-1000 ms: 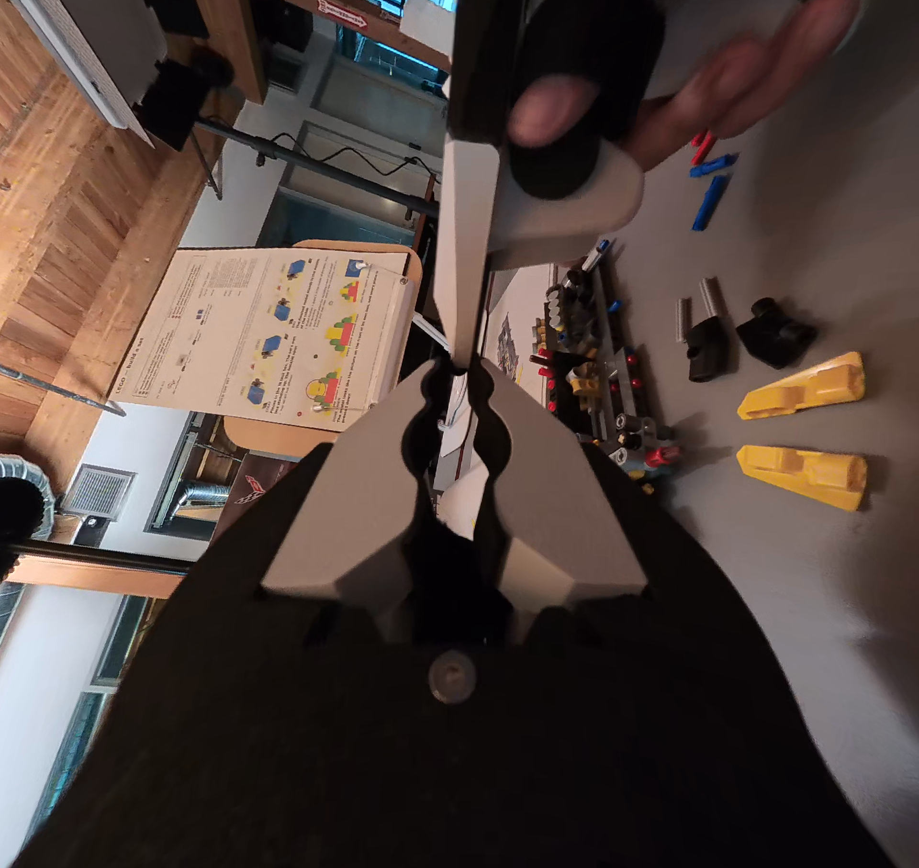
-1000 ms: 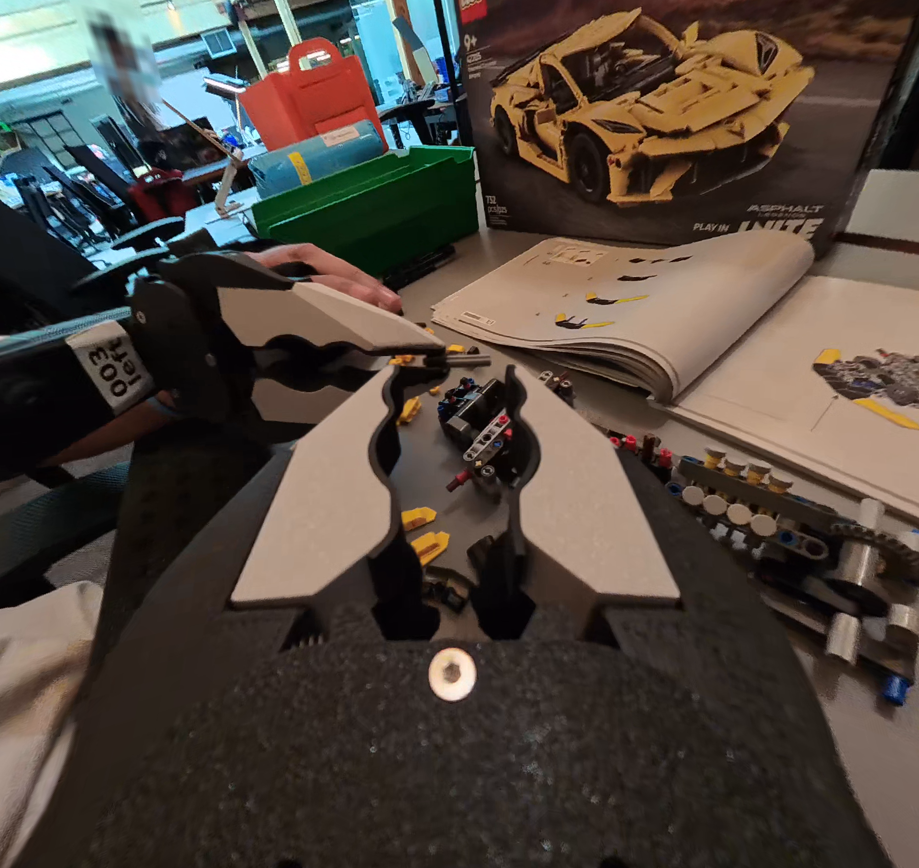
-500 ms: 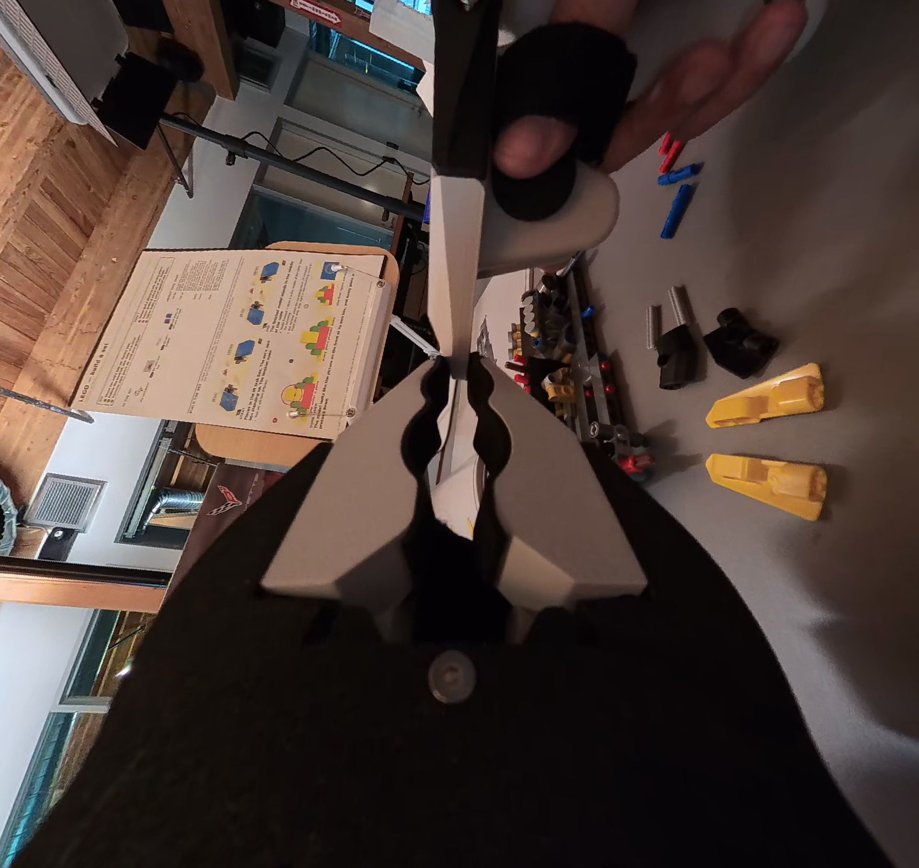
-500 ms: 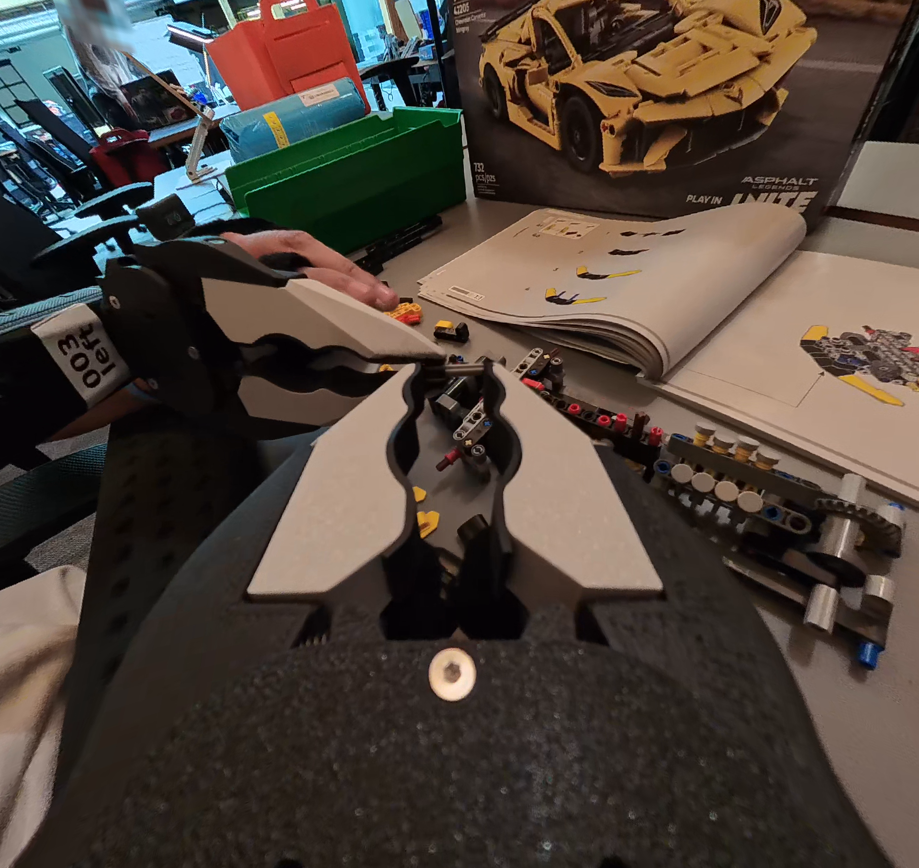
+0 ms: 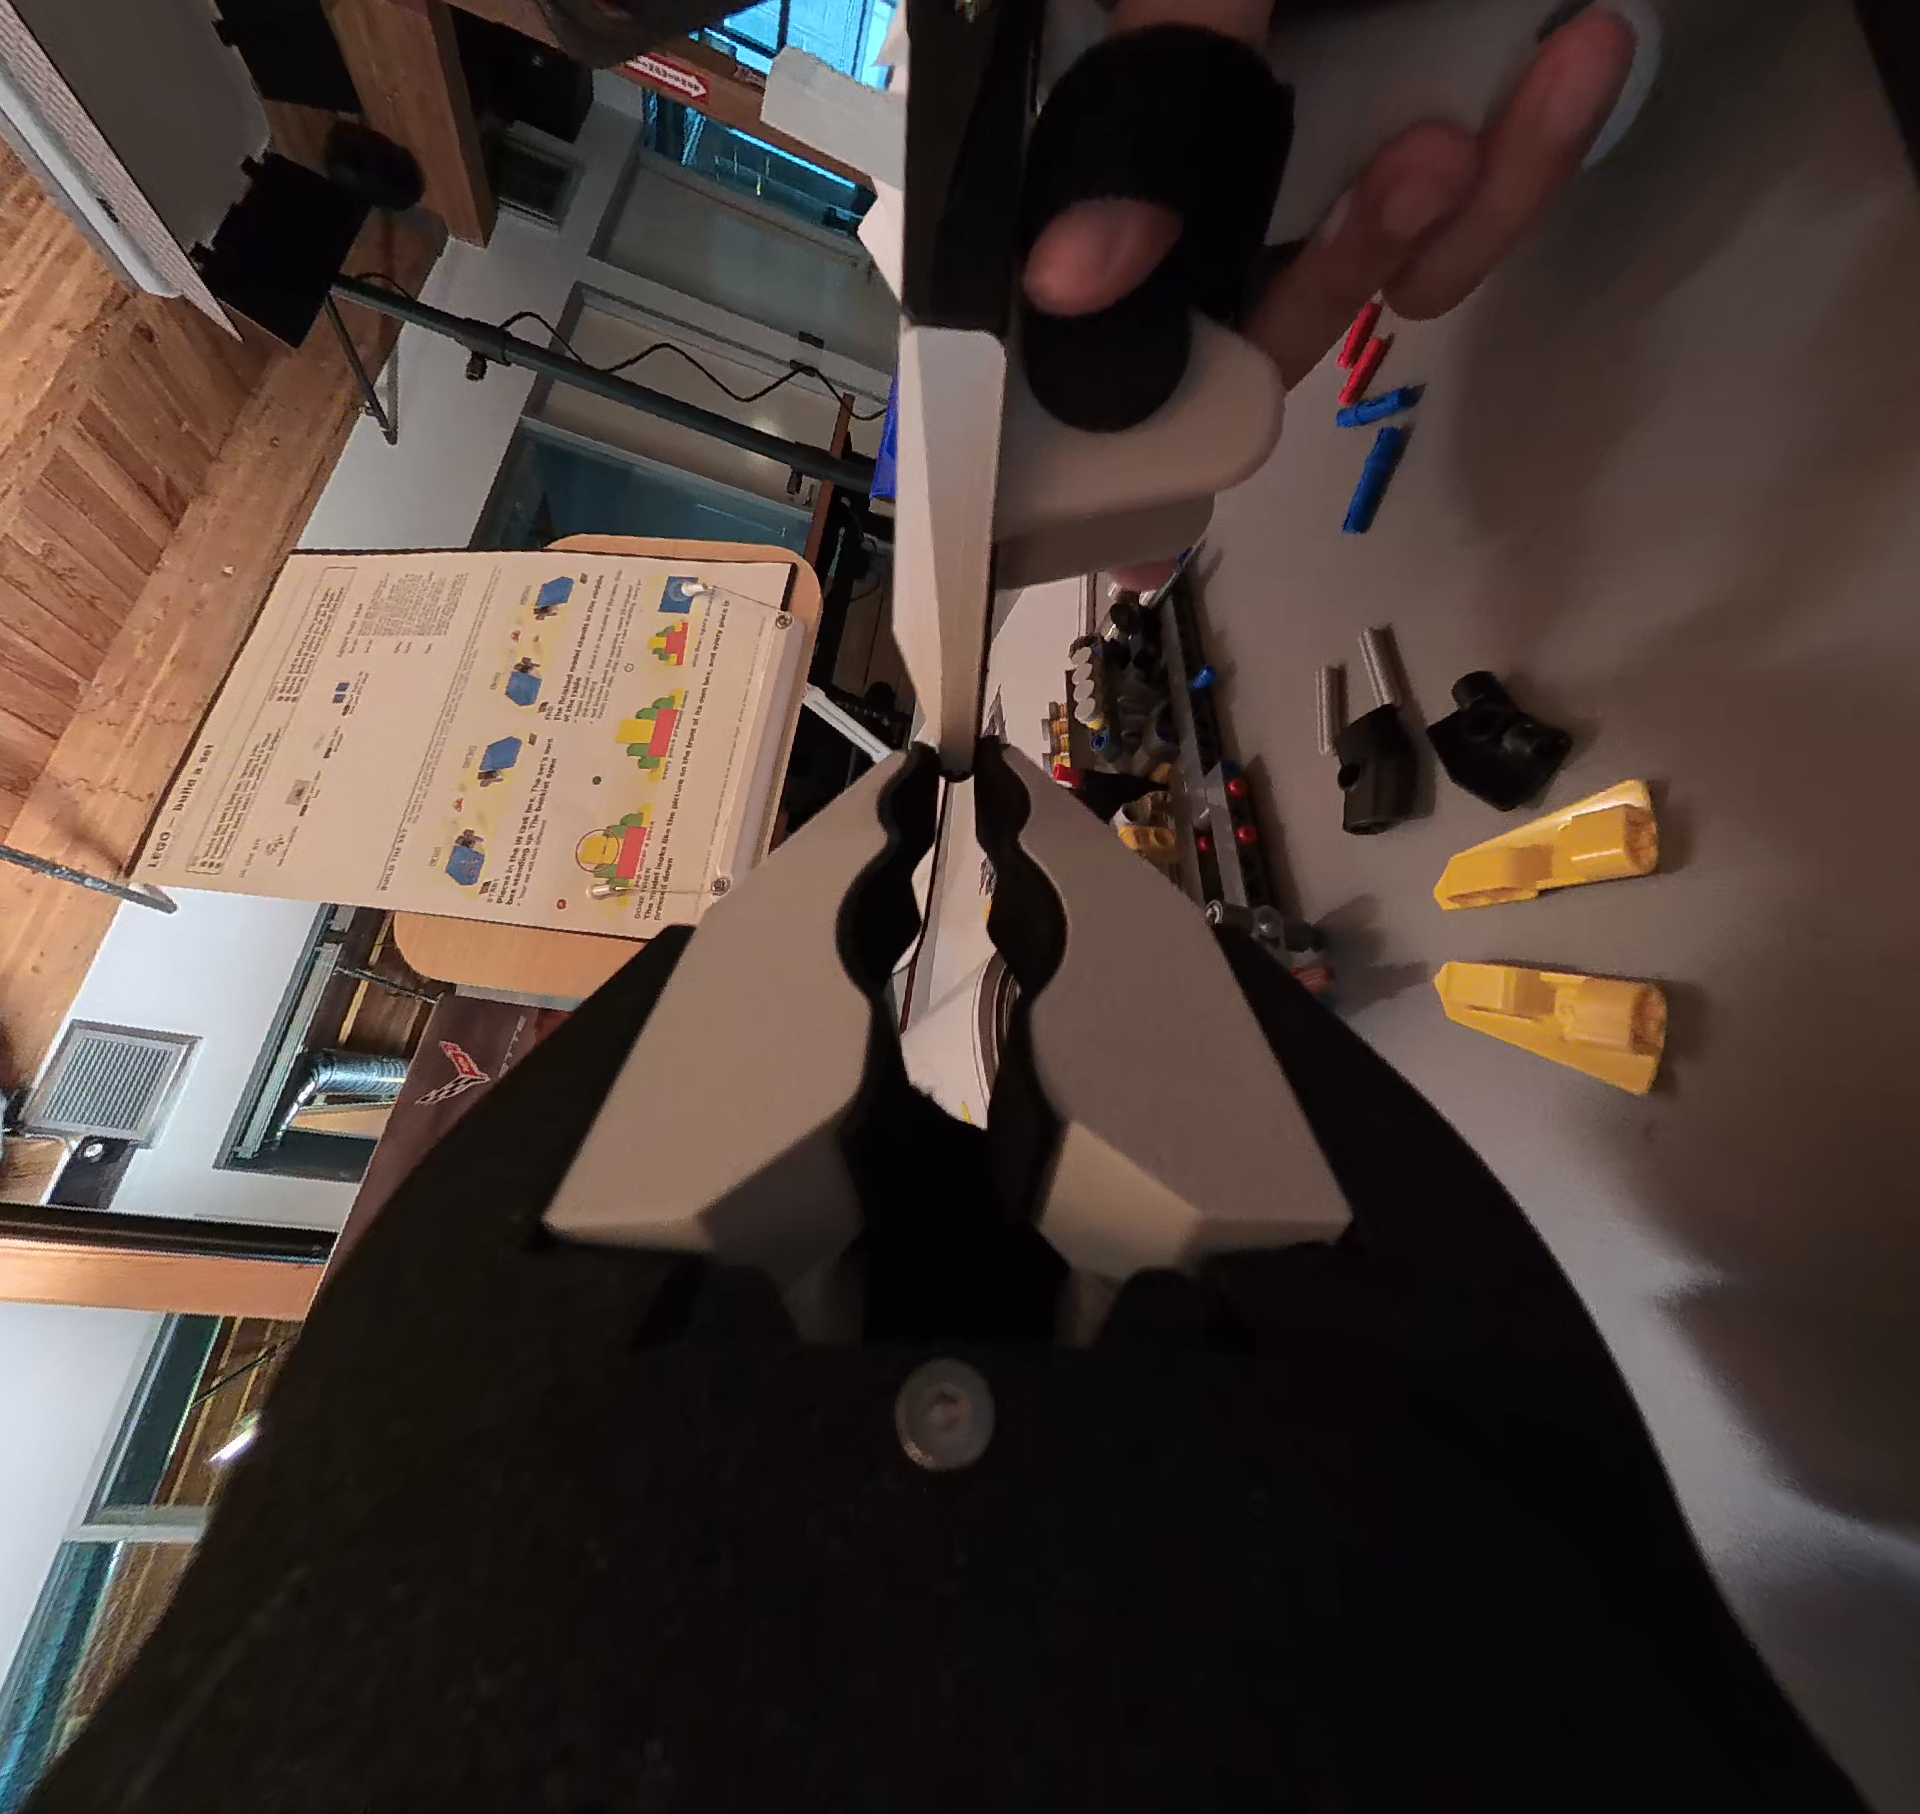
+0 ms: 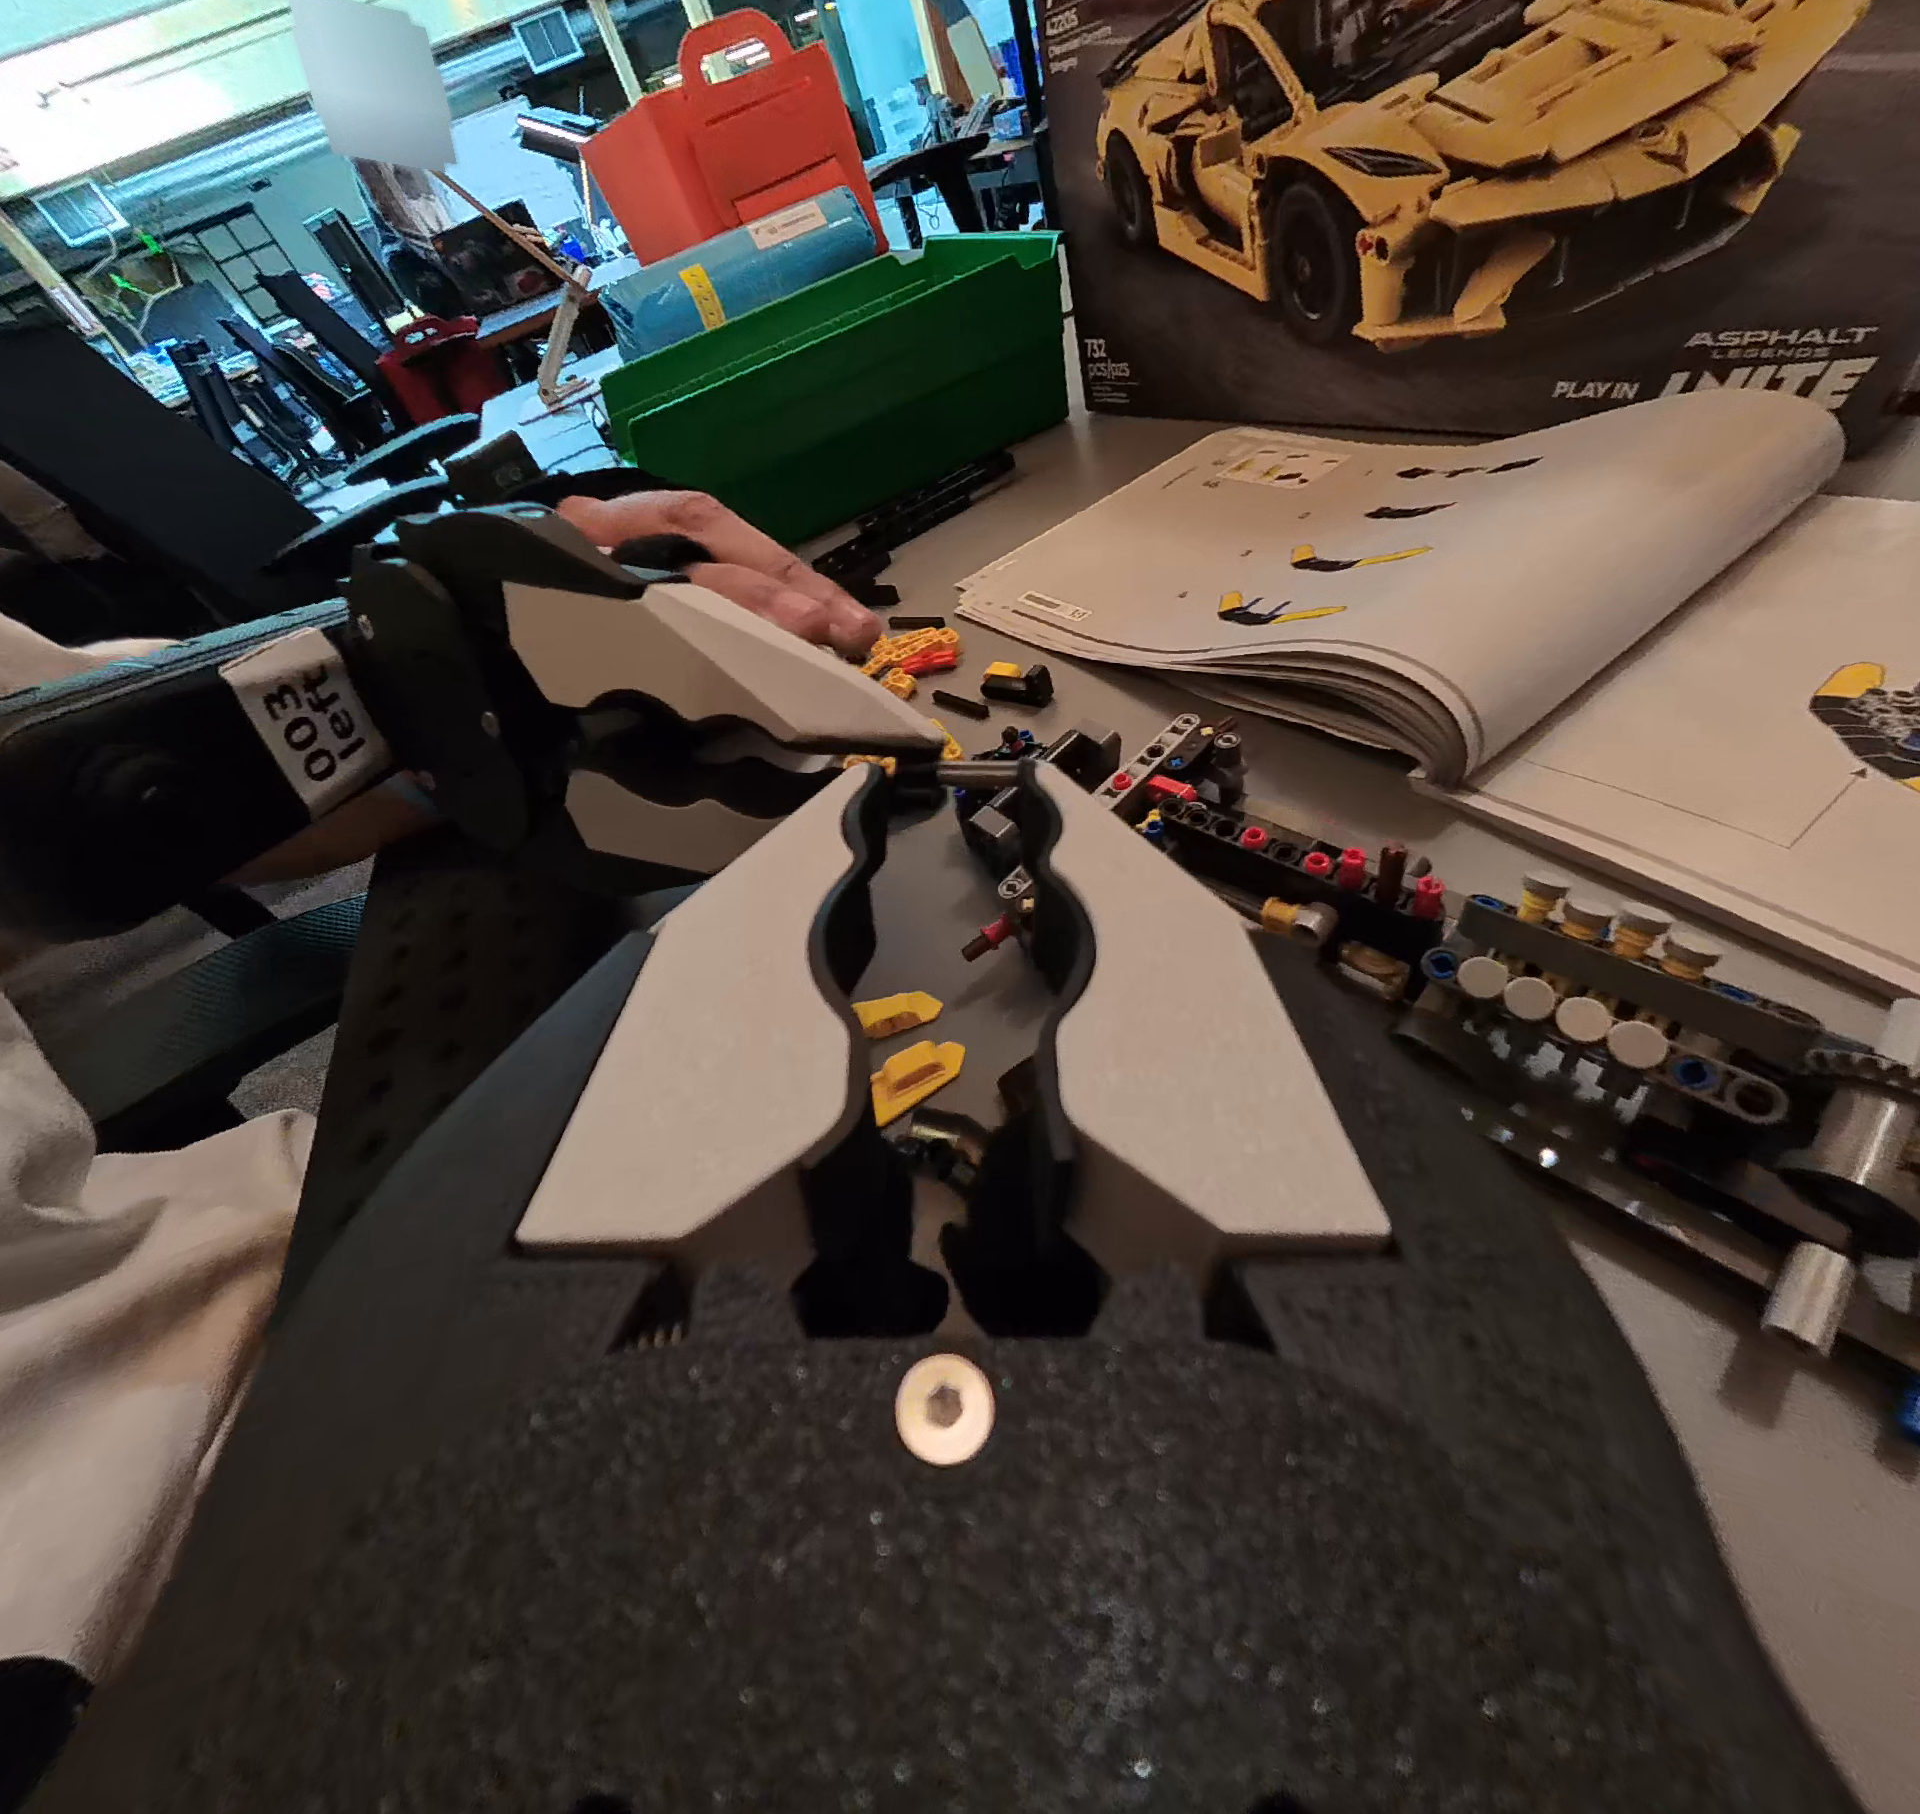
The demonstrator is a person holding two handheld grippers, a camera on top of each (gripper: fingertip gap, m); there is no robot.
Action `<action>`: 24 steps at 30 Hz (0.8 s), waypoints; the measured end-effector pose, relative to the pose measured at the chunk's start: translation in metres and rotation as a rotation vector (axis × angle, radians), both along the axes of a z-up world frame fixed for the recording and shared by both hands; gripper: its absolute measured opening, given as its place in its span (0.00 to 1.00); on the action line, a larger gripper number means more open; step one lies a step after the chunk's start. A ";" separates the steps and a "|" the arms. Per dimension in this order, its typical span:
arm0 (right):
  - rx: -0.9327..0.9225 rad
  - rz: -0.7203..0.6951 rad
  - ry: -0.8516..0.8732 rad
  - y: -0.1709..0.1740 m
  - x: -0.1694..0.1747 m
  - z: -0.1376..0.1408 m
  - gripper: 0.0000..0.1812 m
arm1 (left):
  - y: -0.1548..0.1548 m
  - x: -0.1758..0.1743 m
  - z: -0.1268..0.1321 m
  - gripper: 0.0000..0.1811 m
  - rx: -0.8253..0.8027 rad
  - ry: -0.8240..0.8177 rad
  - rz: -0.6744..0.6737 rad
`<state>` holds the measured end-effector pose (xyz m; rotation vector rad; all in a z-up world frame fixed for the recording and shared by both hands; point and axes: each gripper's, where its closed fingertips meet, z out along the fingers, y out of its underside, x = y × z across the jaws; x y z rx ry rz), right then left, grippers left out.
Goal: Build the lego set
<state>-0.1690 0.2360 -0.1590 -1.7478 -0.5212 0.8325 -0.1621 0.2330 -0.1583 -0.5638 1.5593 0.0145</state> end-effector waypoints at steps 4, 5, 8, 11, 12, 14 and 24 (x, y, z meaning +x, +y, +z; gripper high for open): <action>0.007 0.022 0.008 -0.002 -0.002 0.001 0.13 | -0.002 -0.002 0.001 0.03 -0.005 -0.007 -0.013; 0.008 0.028 0.015 -0.003 -0.002 0.002 0.13 | -0.003 -0.002 0.002 0.03 -0.013 -0.012 -0.017; 0.012 0.041 0.016 -0.004 -0.002 0.003 0.13 | -0.004 -0.002 0.003 0.03 -0.037 -0.023 -0.023; 0.014 0.047 0.016 -0.005 -0.002 0.004 0.12 | -0.004 -0.002 0.005 0.03 -0.040 -0.030 -0.026; 0.011 0.048 0.024 -0.005 -0.002 0.004 0.12 | -0.004 -0.002 0.005 0.03 -0.047 -0.034 -0.027; 0.012 0.047 0.014 -0.005 -0.002 0.004 0.12 | -0.004 -0.002 0.005 0.03 -0.056 -0.035 -0.029; -0.061 0.082 0.114 -0.008 -0.003 0.006 0.13 | -0.006 -0.004 0.005 0.03 -0.062 -0.036 -0.040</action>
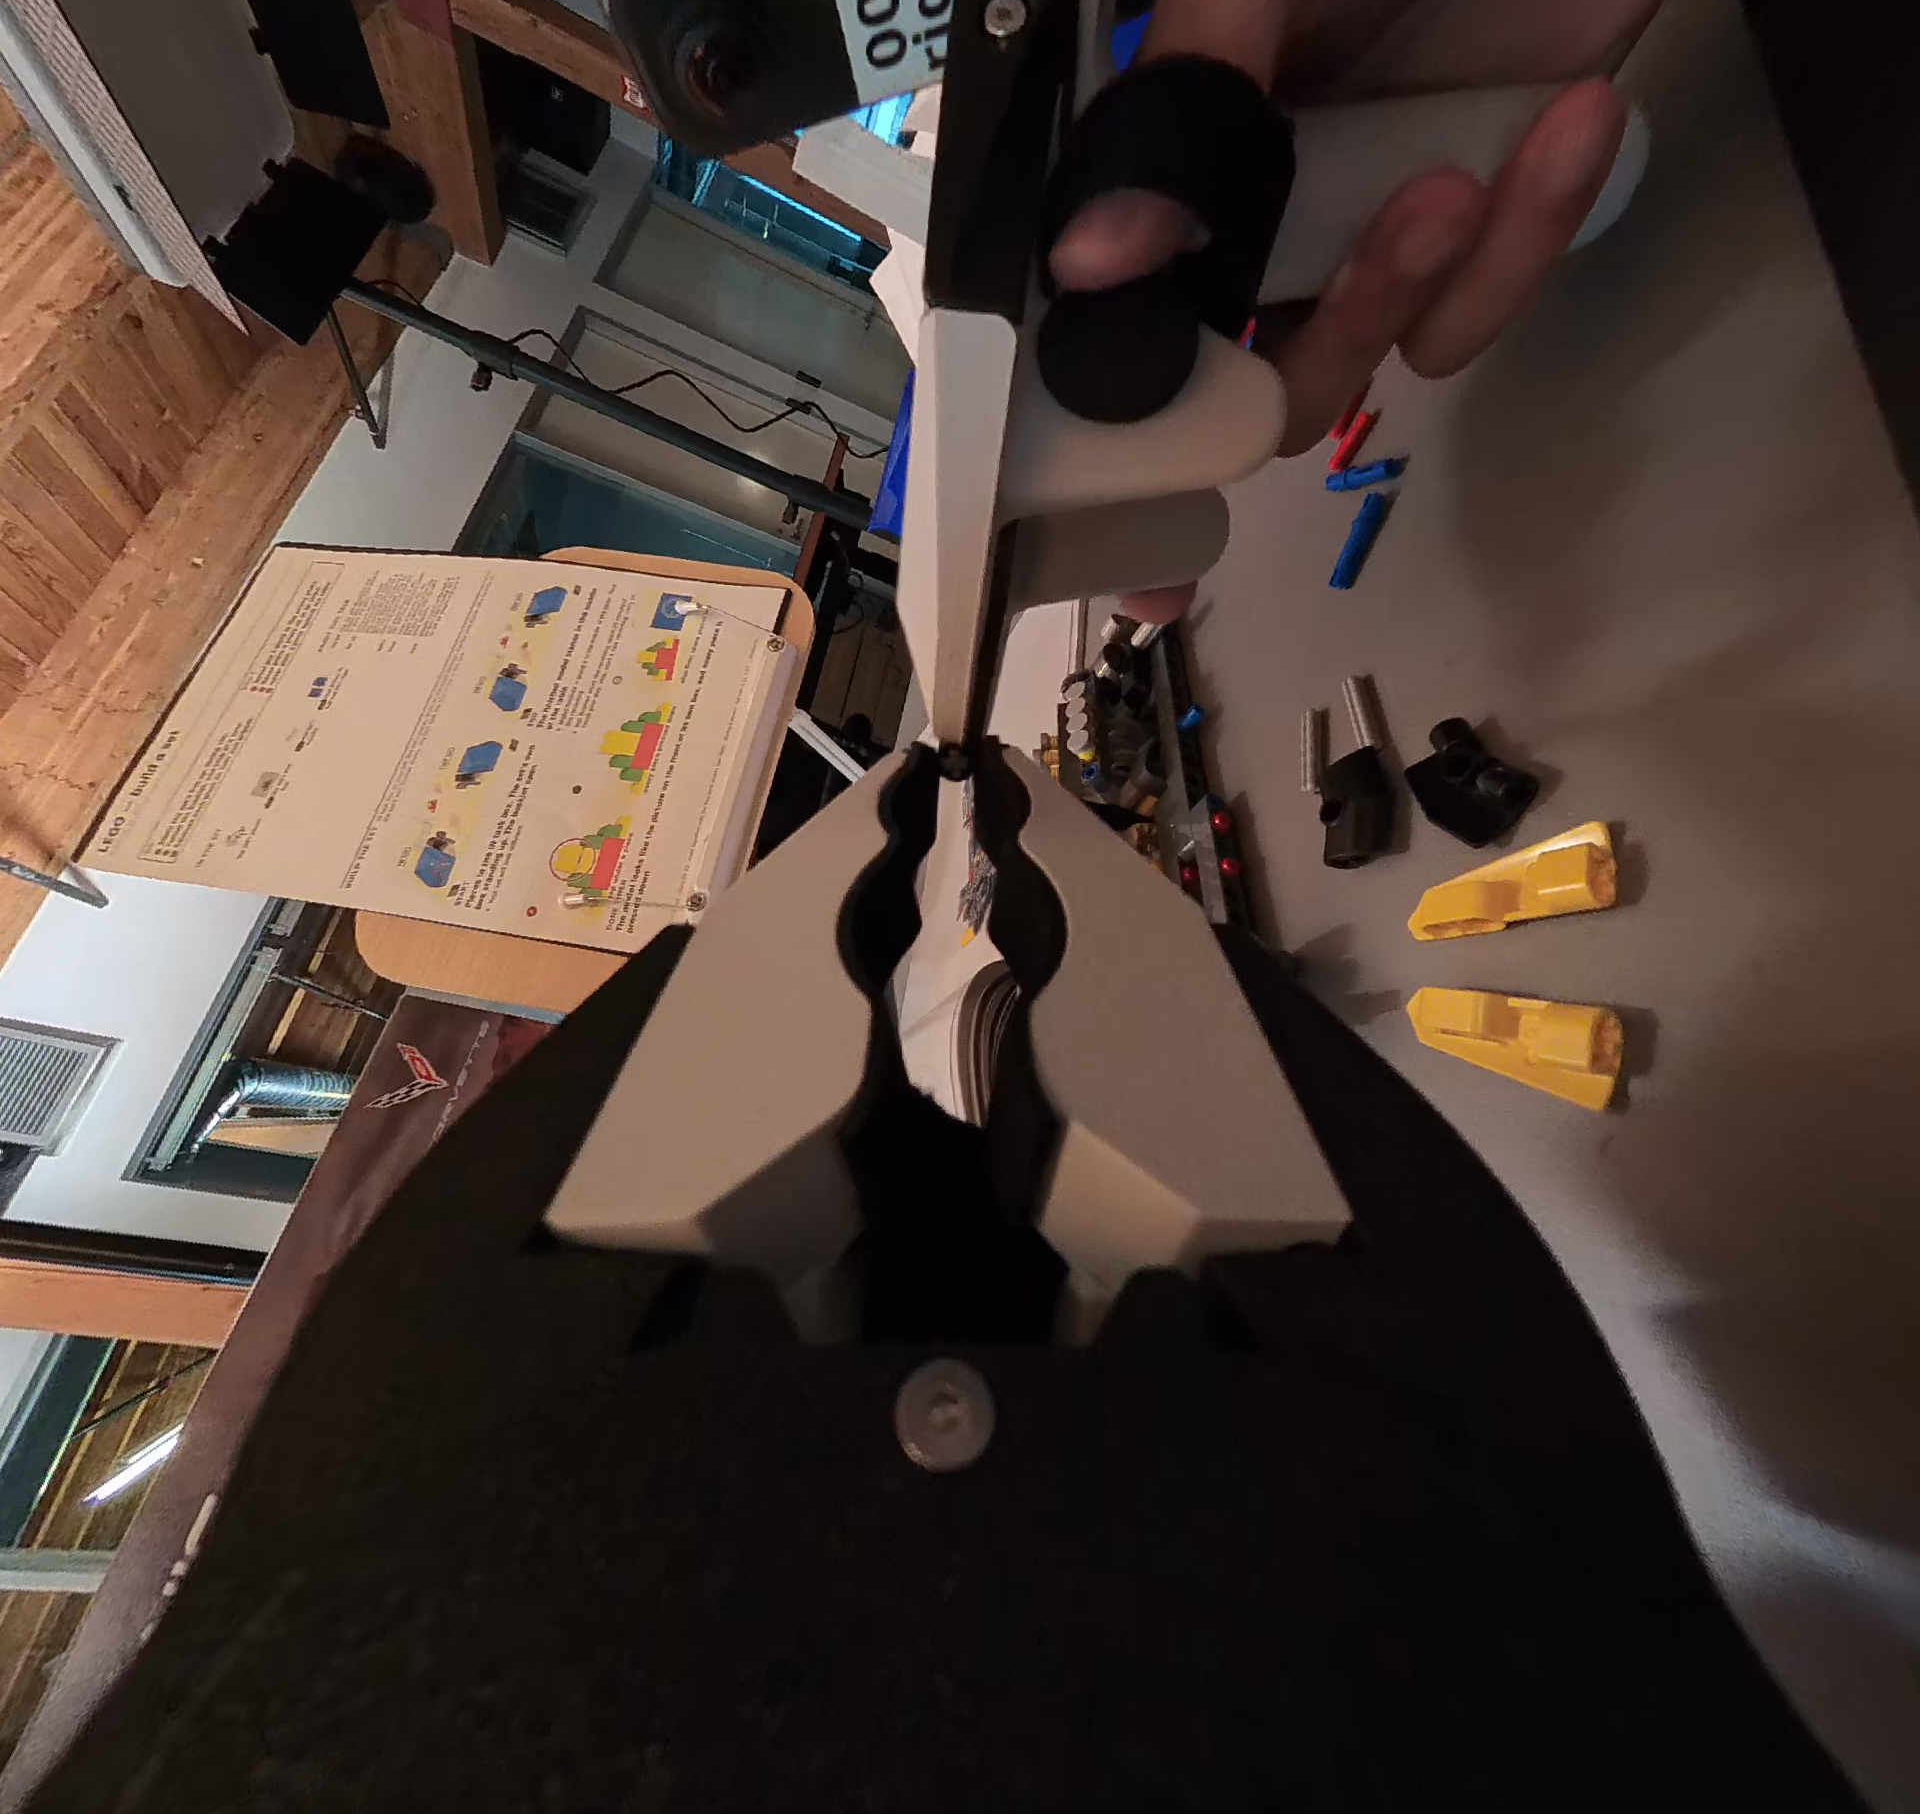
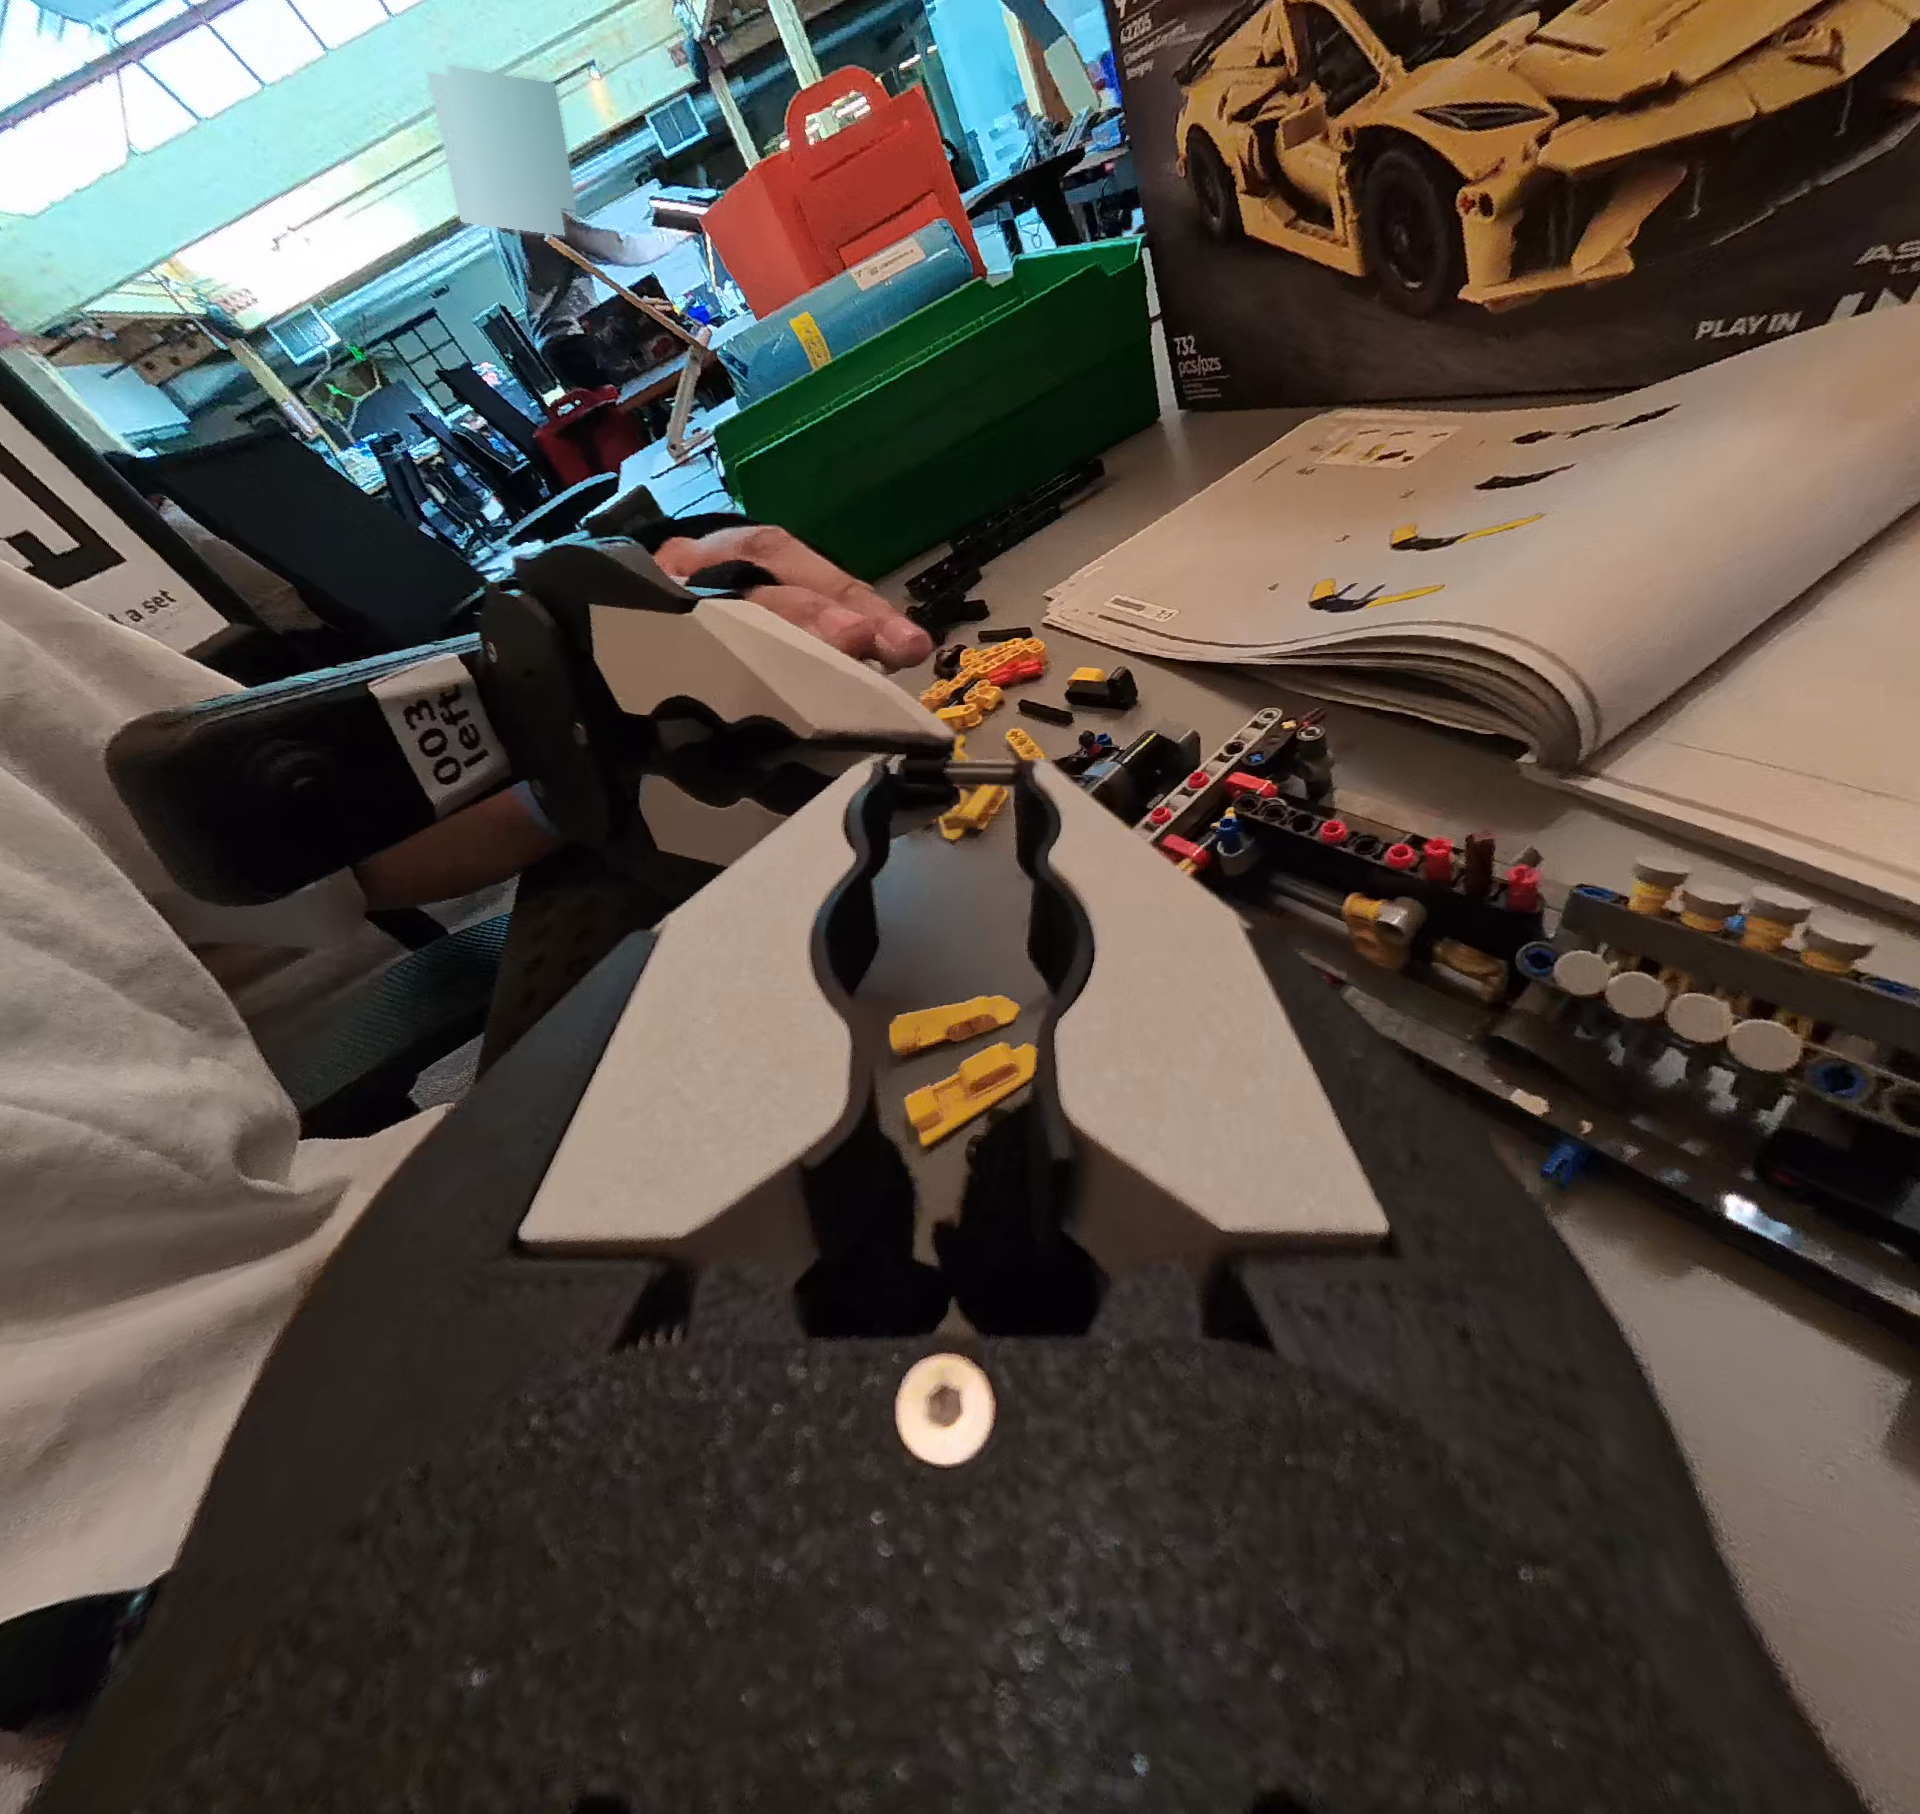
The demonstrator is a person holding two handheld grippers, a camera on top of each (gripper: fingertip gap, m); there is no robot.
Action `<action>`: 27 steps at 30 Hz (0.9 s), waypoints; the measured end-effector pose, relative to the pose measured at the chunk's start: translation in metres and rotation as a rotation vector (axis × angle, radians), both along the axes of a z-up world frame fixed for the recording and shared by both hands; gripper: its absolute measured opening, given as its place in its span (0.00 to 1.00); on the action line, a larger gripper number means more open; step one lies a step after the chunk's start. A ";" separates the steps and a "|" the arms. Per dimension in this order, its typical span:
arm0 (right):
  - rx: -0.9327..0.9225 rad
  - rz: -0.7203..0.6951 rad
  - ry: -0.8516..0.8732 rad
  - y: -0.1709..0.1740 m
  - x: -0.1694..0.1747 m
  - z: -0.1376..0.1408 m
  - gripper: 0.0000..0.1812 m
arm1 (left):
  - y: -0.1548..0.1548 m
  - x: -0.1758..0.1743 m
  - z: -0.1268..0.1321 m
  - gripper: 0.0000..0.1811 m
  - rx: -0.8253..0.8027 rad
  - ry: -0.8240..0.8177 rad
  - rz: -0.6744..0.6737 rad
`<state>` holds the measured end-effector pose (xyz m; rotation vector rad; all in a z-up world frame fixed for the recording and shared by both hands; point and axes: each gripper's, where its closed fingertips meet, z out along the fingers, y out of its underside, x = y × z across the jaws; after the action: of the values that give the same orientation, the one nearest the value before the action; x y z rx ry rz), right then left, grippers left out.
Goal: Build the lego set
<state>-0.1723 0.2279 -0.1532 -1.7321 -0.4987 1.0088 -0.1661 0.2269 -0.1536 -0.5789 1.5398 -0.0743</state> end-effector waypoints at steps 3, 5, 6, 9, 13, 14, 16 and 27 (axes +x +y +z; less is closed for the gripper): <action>0.013 0.034 -0.025 -0.004 0.000 0.000 0.13 | -0.003 0.000 0.000 0.03 0.016 0.004 -0.012; 0.028 0.038 -0.054 -0.004 0.000 -0.002 0.13 | -0.004 0.000 -0.002 0.03 0.027 0.012 -0.009; 0.032 0.038 -0.062 -0.004 0.000 -0.003 0.13 | -0.004 -0.001 -0.002 0.03 0.033 0.014 -0.008; 0.042 0.043 -0.082 -0.004 0.001 -0.004 0.13 | -0.004 0.000 -0.003 0.03 0.024 0.019 -0.012; 0.037 0.049 -0.096 -0.005 0.001 -0.005 0.12 | -0.005 0.000 -0.003 0.03 0.020 0.017 -0.014; 0.039 0.048 -0.099 -0.005 0.001 -0.005 0.12 | -0.005 0.000 -0.003 0.03 0.017 0.016 -0.015; 0.035 0.066 -0.105 -0.007 -0.002 -0.005 0.08 | -0.005 0.000 -0.004 0.03 0.017 0.021 -0.012; 0.002 0.012 -0.078 0.000 0.003 -0.006 0.08 | 0.001 0.000 -0.007 0.03 -0.045 0.027 0.009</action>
<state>-0.1690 0.2276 -0.1590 -1.7735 -0.5608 0.9512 -0.1657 0.2278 -0.1605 -0.6243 1.5646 -0.0946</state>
